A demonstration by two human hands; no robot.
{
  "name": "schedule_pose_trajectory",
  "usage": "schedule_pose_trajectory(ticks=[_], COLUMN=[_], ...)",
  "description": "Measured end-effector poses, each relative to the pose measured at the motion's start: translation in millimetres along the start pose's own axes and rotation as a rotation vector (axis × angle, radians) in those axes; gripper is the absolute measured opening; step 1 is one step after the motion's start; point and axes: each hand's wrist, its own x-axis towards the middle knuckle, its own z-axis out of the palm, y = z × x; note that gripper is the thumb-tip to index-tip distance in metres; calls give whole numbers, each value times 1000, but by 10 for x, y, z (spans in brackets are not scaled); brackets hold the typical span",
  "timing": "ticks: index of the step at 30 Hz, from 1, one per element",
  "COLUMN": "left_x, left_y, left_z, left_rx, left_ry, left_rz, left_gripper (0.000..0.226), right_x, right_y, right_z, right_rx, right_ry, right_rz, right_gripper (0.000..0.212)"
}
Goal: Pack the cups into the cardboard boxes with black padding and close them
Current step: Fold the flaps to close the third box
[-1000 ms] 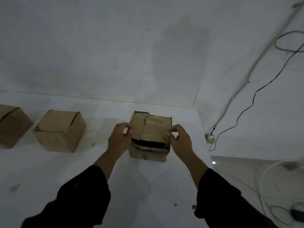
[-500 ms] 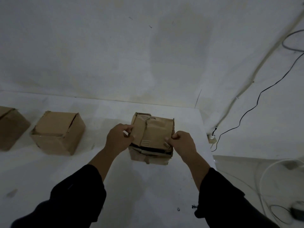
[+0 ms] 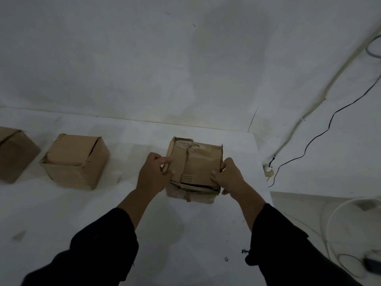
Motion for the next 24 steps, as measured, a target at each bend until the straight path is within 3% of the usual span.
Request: schedule_pose_trajectory(ticks=[5,9,11,17,24], left_x=[-17,-42,-35,-12,-11], left_y=[-19,-43,-29,92,154], left_z=[-52,-90,-84,-9,10], left_rx=[-32,-58,-15,20,147], left_ry=[-47,-158,-147,-10,32], left_rz=[14,19,45,-13,1], left_gripper=[58,94,101,74,55], right_x=[-84,-215,-235,-292,-224], right_y=[68,175,237,162,-64], right_z=[-120,-151,-96,183,117], right_rx=[54,39,-50,-341,-171], right_ry=[45,-4,40,311,395], right_rz=[-148,-274,-317,-309,-329], right_gripper=[29,55,62,66,64])
